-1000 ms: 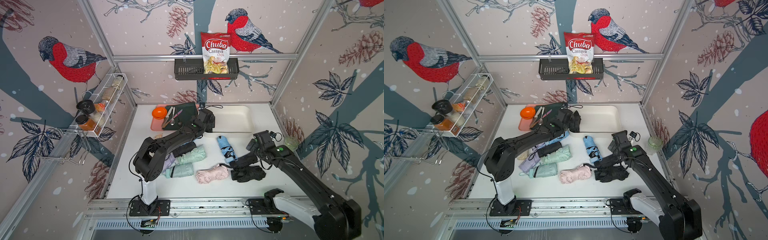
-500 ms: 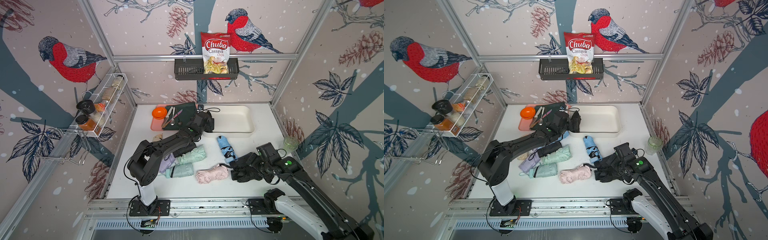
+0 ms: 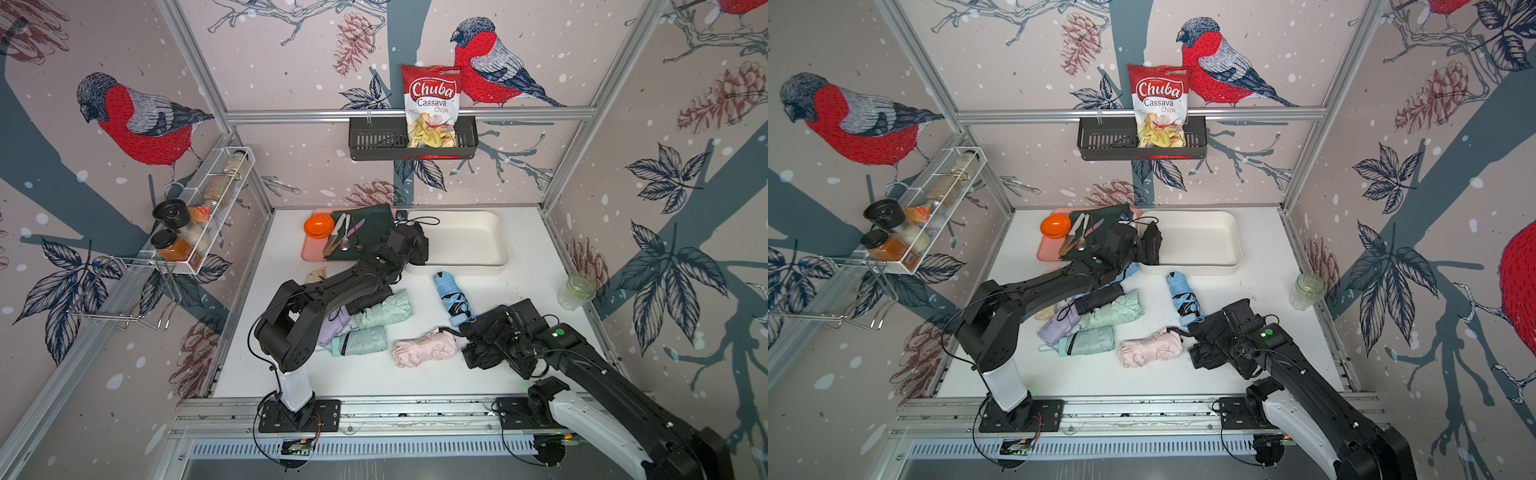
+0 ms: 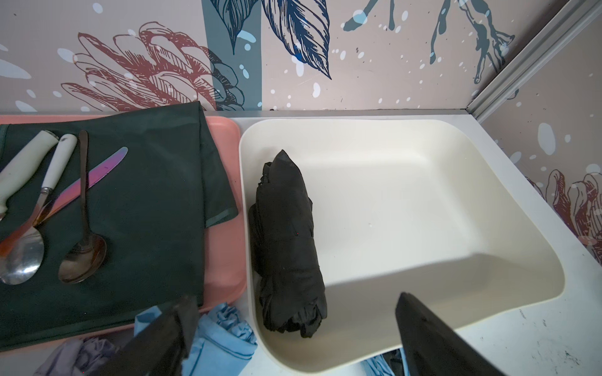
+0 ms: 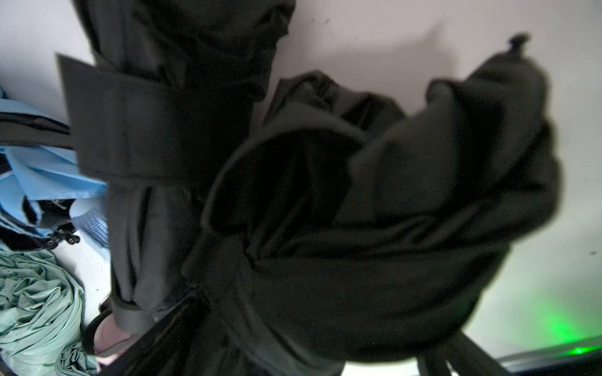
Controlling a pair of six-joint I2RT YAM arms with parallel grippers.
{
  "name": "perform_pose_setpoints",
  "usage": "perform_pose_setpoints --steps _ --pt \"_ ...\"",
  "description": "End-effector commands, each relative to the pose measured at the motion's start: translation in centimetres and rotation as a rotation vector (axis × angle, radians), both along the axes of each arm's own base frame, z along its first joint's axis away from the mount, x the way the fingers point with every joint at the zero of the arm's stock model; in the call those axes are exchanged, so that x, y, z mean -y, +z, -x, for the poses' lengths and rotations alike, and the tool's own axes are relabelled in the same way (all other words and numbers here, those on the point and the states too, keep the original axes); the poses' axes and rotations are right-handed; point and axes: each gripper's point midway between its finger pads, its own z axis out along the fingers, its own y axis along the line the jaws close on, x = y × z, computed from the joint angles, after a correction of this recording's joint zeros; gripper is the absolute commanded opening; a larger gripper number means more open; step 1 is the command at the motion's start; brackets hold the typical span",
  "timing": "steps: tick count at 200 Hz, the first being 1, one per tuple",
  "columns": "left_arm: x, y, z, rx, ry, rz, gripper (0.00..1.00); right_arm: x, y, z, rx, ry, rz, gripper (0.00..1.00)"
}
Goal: Put the umbrella into the storage box
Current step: Pick up the umbrella from the center of the board.
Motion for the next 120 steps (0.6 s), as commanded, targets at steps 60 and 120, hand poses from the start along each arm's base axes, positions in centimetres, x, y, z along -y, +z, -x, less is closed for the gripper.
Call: perform_pose_setpoints --steps 60,120 --pt "0.1 0.4 -0.3 0.014 -0.001 0.010 0.98 0.2 -1.4 -2.2 0.088 -0.066 -0.019 0.83" --pt "-0.5 0.4 -0.5 0.008 0.019 0.020 0.98 2.0 0.4 -1.8 0.096 -0.051 0.088 0.45"
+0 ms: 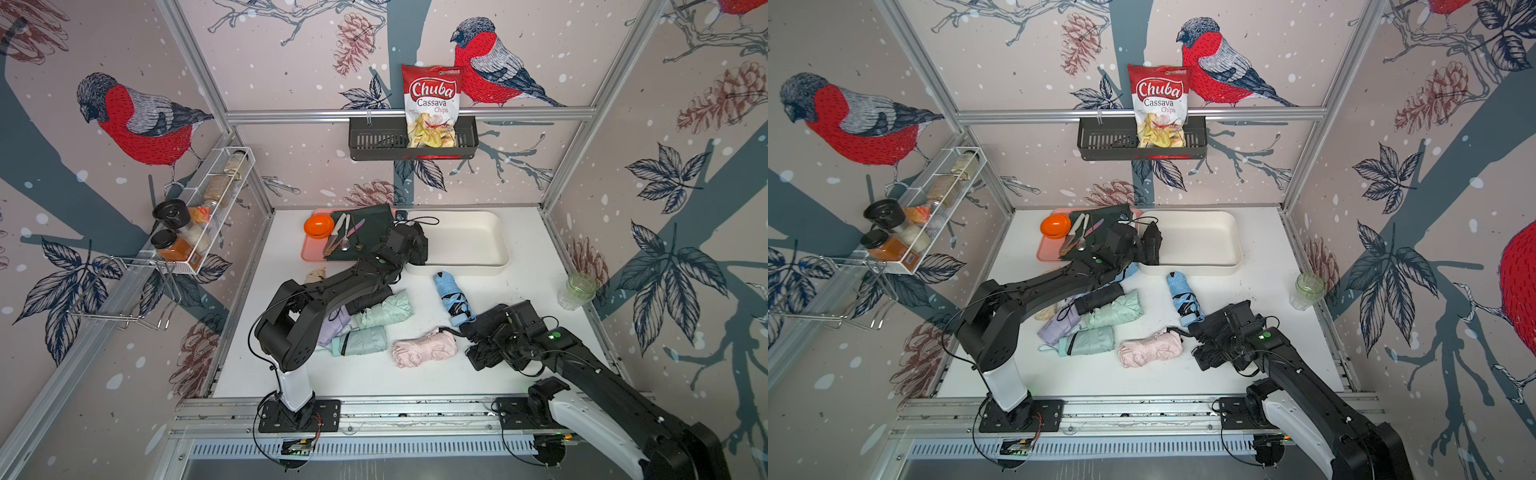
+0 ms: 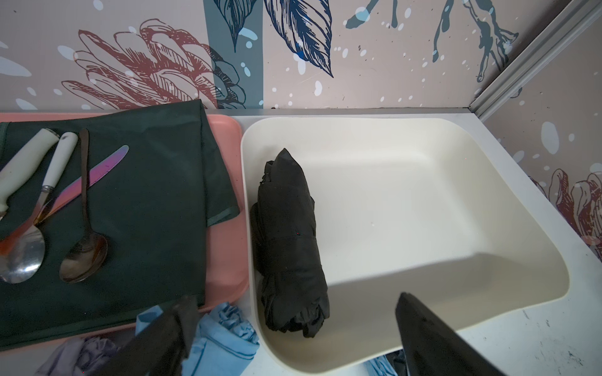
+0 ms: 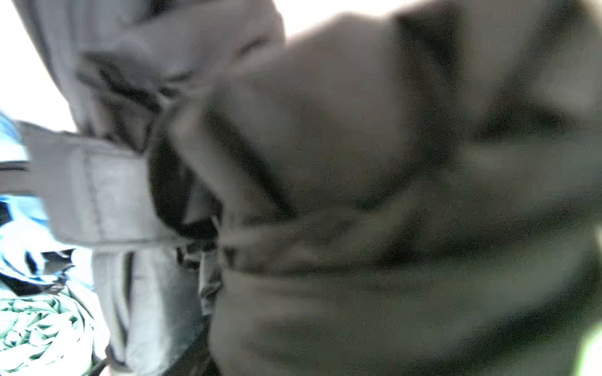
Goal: Put the umbrella into the storage box
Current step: Pick up the umbrella from the center of the board.
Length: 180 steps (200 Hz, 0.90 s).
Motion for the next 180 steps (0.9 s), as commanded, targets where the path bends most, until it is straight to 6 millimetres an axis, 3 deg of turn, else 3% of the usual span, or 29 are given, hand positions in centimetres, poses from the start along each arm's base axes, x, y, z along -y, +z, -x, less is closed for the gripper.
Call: perform_pose_setpoints --steps 1,37,63,123,180 --pt "-0.1 0.6 -0.2 0.013 0.012 0.022 0.98 1.5 1.2 -0.1 0.027 0.003 0.084 0.44" --pt "0.0 1.1 -0.5 0.018 0.008 0.045 0.98 3.3 3.9 0.0 0.057 0.007 0.180 0.17" --pt "0.2 1.3 -0.4 0.016 0.001 0.066 0.98 4.5 6.7 -0.5 0.095 0.007 0.255 0.08" --pt "0.0 1.3 -0.5 0.008 0.001 0.091 0.98 5.8 12.9 -2.8 0.218 0.025 0.367 0.07" --pt "-0.7 1.4 -0.5 -0.003 0.003 0.135 0.98 4.4 19.0 -6.4 0.375 0.149 0.401 0.06"
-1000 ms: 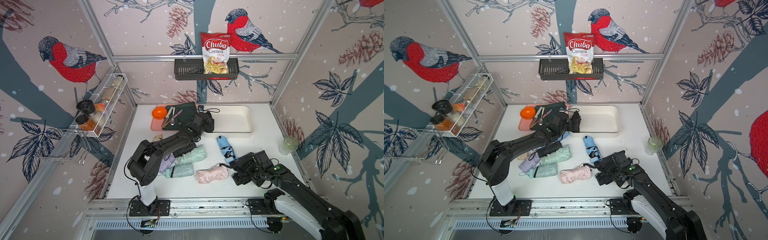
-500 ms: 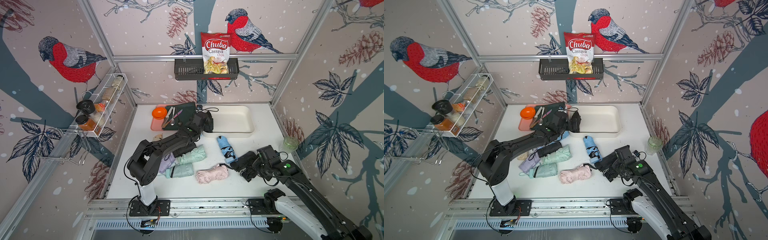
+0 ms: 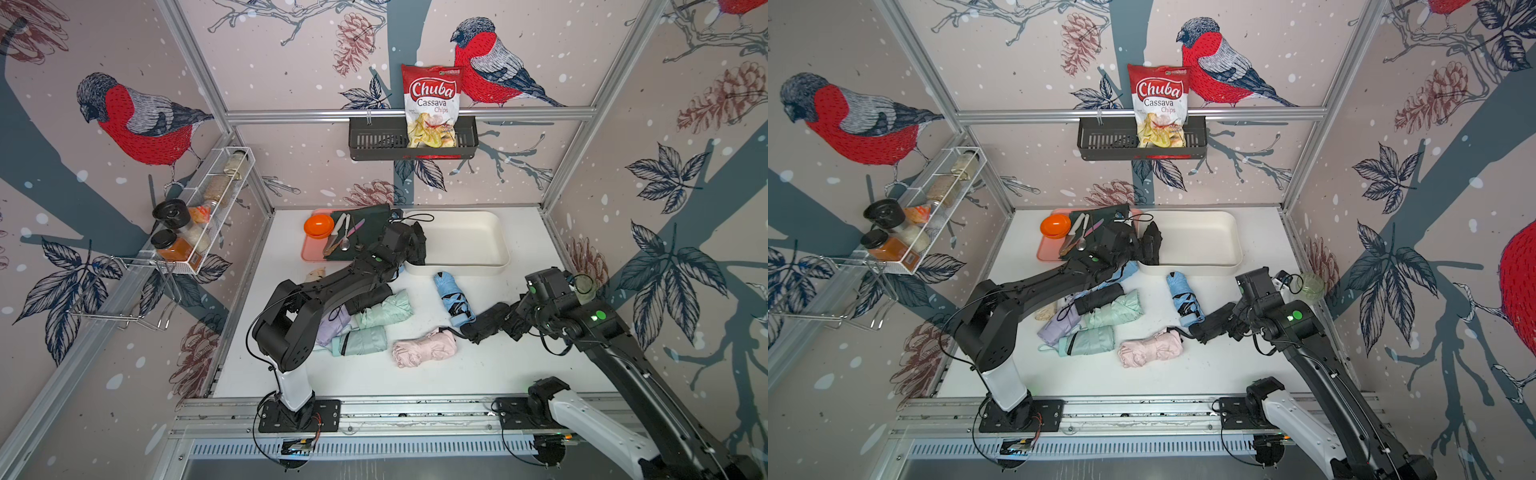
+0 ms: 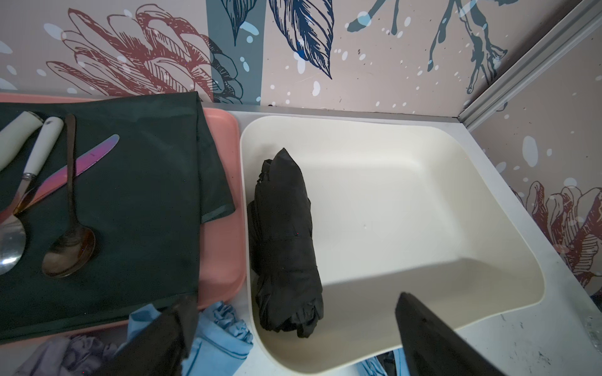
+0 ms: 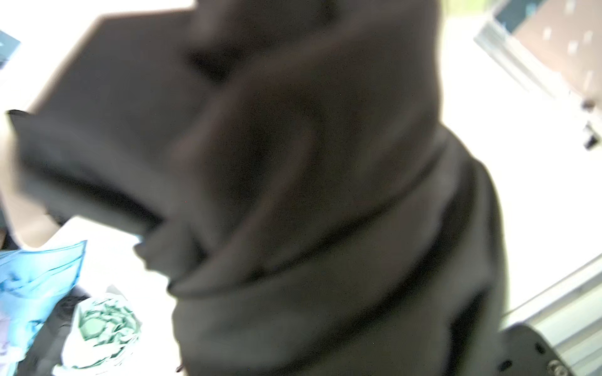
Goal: Put the umbrella into the storage box
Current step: Pick up the umbrella from the center of the board, then place the umbrella in the storage box.
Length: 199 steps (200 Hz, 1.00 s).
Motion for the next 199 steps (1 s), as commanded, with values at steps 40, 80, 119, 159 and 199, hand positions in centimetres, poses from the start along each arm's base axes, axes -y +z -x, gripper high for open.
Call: perform_pose_setpoints --steps 40,80,119,159,199 --pt "-1.3 1.3 -0.3 -0.001 -0.007 0.148 0.98 -2.6 5.0 -5.4 0.117 0.201 0.098 0.07" --pt "-2.8 1.1 -0.1 -0.032 -0.010 0.205 0.98 -6.0 7.4 -10.5 0.211 0.320 0.111 0.06" --pt "-3.5 0.6 0.1 -0.055 -0.020 0.254 0.99 -9.7 8.2 -16.1 0.290 0.419 0.131 0.07" --pt "-2.8 -0.1 0.1 -0.076 -0.058 0.277 0.98 -12.9 6.7 -21.4 0.331 0.476 0.134 0.08" --pt "-2.0 -0.3 -0.1 -0.083 -0.098 0.310 0.98 -16.1 4.6 -26.0 0.313 0.533 0.119 0.08"
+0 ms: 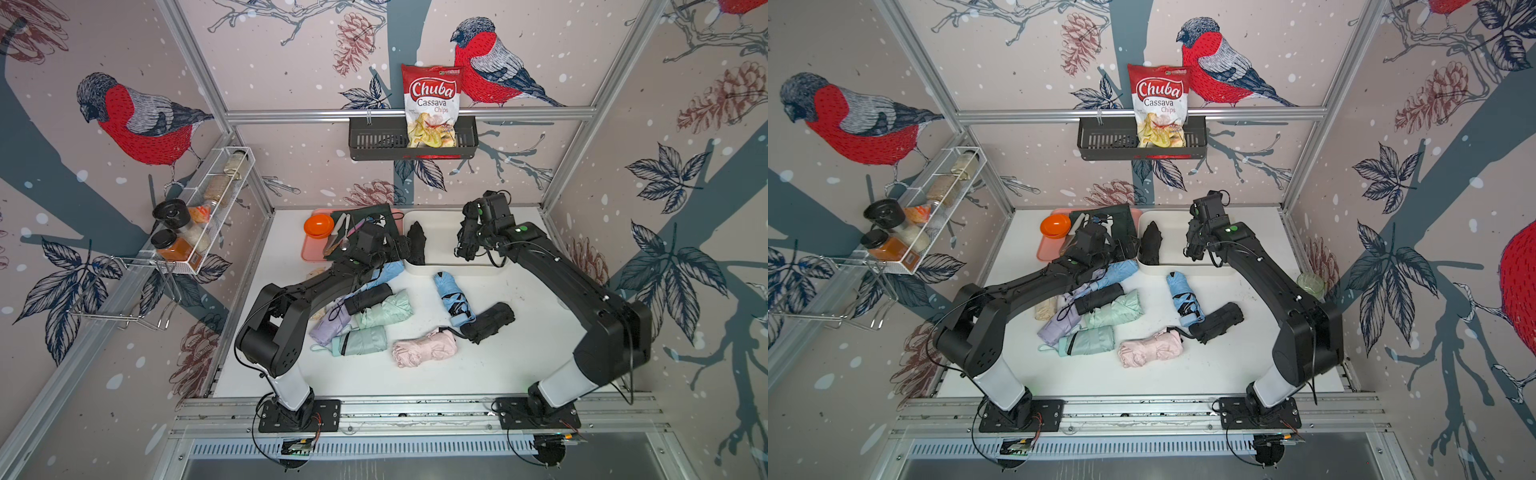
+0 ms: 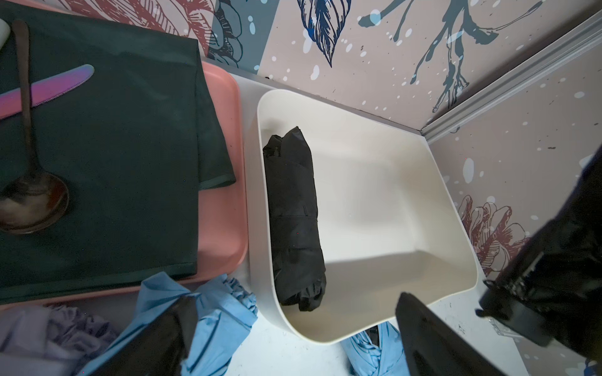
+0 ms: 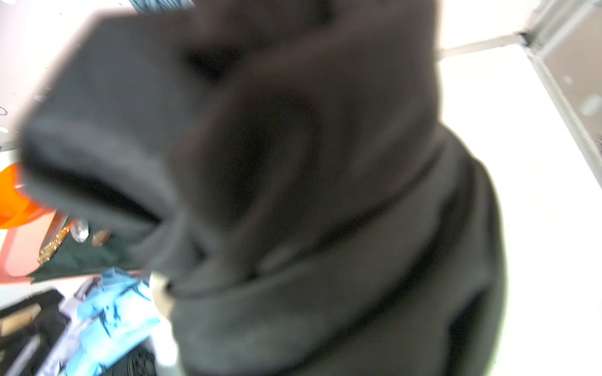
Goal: Put the umbrella into the storage box
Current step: Place the umbrella in the storage box.
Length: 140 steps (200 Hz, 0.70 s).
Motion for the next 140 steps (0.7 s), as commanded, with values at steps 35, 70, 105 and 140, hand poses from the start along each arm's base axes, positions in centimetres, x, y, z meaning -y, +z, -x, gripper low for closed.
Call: perform_pose_setpoints --steps 35,70,105,140 --pt "1.2 0.9 -0.9 0.032 -0.058 0.081 0.98 -4.1 -2.9 -6.2 -0.027 0.061 -0.006 0.08" --pt "1.0 0.3 -1.4 0.024 -0.064 0.095 0.93 -5.8 -6.1 -7.7 -0.115 0.094 -0.022 0.10" --pt "1.6 0.0 -2.0 0.017 -0.089 0.094 0.89 -6.5 -8.5 -8.0 -0.176 0.115 -0.077 0.11" --pt "2.1 -0.9 -2.7 -0.003 -0.101 0.086 0.83 -7.4 -10.4 -7.6 -0.224 0.158 -0.126 0.11"
